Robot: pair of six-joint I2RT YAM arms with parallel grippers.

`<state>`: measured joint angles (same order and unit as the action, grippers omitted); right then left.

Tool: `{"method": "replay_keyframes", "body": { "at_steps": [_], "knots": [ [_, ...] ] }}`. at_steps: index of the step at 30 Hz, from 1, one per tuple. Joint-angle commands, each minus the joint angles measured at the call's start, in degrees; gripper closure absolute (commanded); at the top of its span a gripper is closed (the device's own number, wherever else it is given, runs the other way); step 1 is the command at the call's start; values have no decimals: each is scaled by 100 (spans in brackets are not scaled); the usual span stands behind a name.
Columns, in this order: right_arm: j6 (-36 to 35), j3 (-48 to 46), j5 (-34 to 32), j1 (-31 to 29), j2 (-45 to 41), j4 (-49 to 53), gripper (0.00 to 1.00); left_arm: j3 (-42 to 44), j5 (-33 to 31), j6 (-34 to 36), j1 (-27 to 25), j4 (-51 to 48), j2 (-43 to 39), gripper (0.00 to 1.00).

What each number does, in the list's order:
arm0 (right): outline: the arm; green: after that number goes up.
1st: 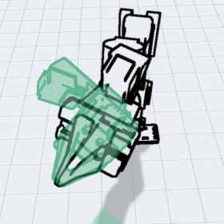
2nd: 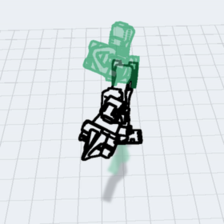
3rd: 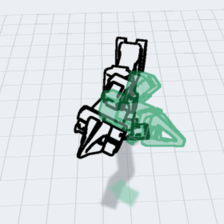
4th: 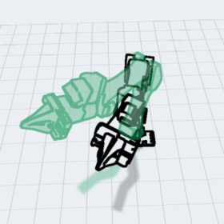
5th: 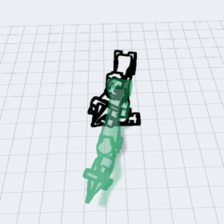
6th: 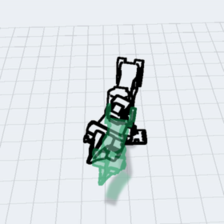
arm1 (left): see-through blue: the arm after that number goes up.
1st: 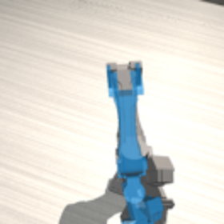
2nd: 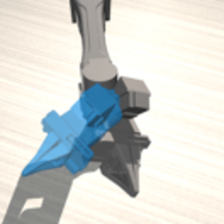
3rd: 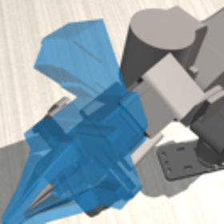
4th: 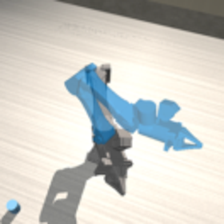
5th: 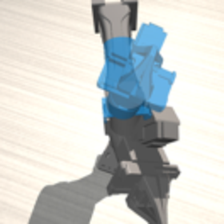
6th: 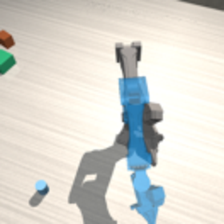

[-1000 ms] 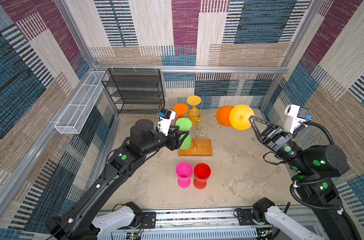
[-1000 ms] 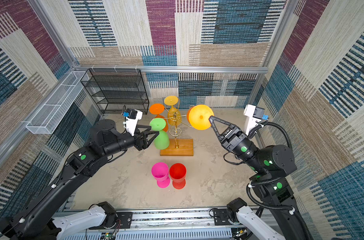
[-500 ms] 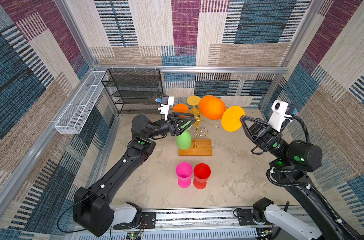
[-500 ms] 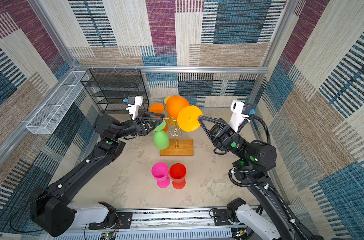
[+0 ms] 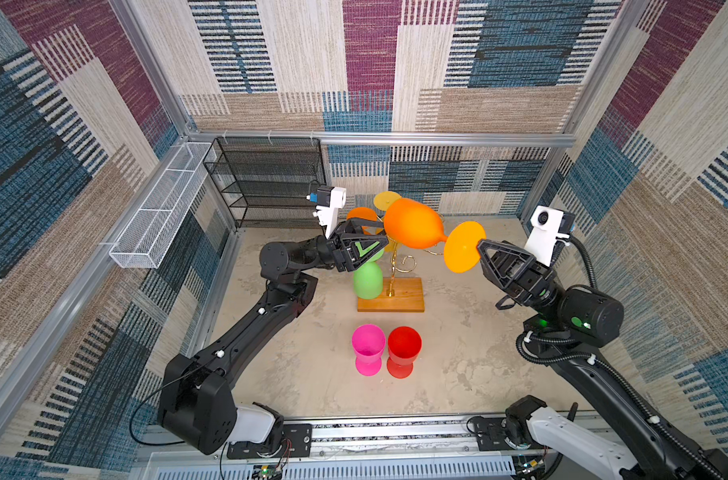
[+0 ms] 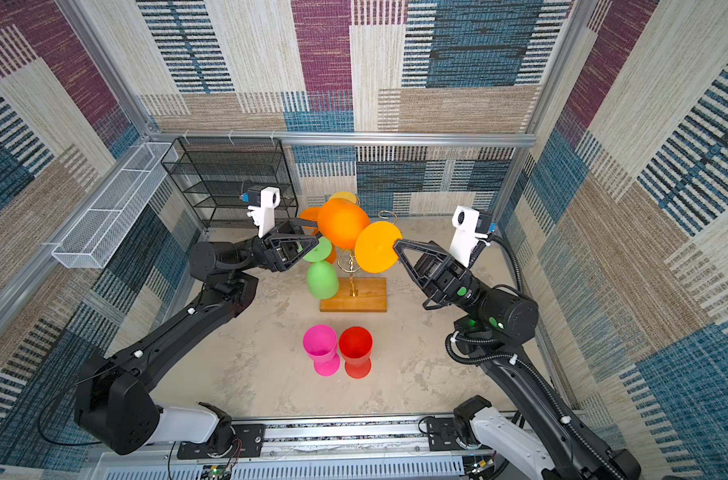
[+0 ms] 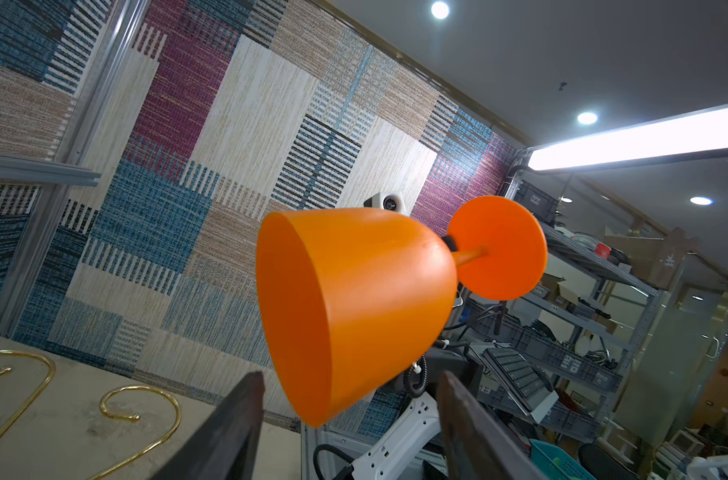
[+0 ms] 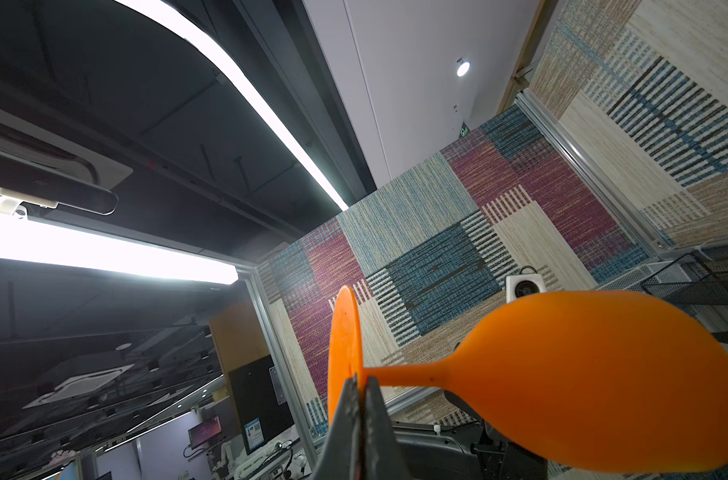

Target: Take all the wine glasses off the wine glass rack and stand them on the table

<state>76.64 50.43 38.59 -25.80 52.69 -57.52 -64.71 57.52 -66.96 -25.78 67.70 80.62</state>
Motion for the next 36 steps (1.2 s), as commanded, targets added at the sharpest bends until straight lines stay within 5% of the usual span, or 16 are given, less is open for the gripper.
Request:
{"method": "replay_keyframes", "body": {
  "at_steps": [1, 23, 36],
  "knots": [
    [620, -140, -4, -3, 119, -969, 100, -58, 136, -466, 3, 692, 59, 32],
    [2002, -812, -359, 280, 814, -2779, 100, -33, 361, -632, 3, 770, 79, 61],
    [2254, -1129, -462, 549, 762, -2836, 78, -33, 350, -733, 3, 847, 101, 79]
  ]
}}
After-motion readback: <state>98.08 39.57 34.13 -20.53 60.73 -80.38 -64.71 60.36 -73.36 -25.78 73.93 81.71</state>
